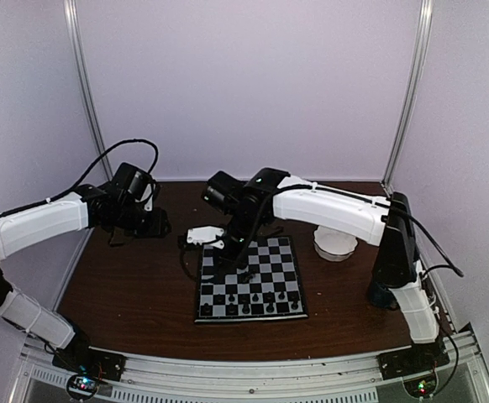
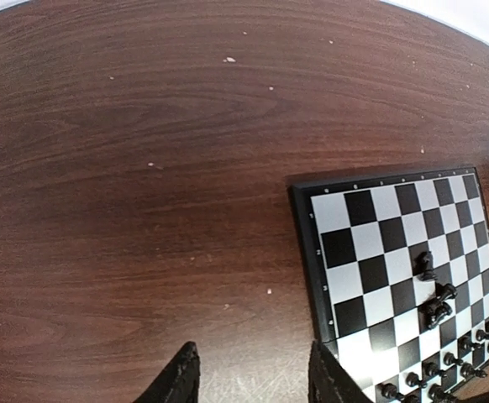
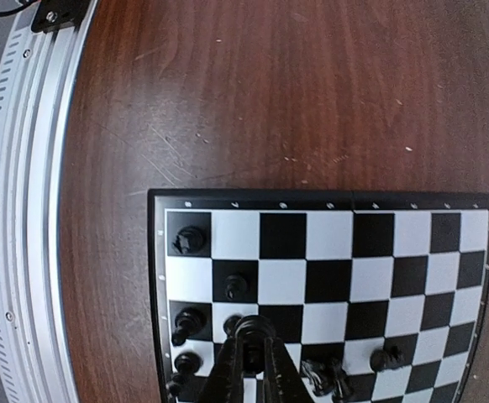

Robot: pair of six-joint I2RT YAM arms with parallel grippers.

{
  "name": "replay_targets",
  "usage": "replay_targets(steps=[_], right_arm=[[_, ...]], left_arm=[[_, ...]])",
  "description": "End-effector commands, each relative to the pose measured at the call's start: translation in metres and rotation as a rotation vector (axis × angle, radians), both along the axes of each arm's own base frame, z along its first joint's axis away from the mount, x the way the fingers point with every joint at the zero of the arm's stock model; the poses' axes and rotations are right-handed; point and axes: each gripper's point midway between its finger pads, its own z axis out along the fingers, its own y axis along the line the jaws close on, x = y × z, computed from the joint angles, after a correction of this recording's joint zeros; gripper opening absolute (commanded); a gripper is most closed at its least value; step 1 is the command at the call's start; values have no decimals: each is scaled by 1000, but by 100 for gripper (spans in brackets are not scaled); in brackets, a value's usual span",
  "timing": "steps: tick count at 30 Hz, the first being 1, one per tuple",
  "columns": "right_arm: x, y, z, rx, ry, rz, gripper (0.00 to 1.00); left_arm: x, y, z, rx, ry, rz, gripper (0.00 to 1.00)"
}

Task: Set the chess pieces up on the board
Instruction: Place the pawn at h7.

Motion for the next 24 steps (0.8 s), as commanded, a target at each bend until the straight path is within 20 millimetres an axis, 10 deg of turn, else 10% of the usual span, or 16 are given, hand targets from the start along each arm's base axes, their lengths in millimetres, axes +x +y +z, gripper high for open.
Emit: replay_targets(steps=[1,24], right_arm=[[-15,11,-34,-95,-8,48,8],[-20,35,-90,-181,-53,79,10]], left_arm=[[-5,15,2,18,-28,-11,45],[-31,31,-6,9,-46,-21,45]])
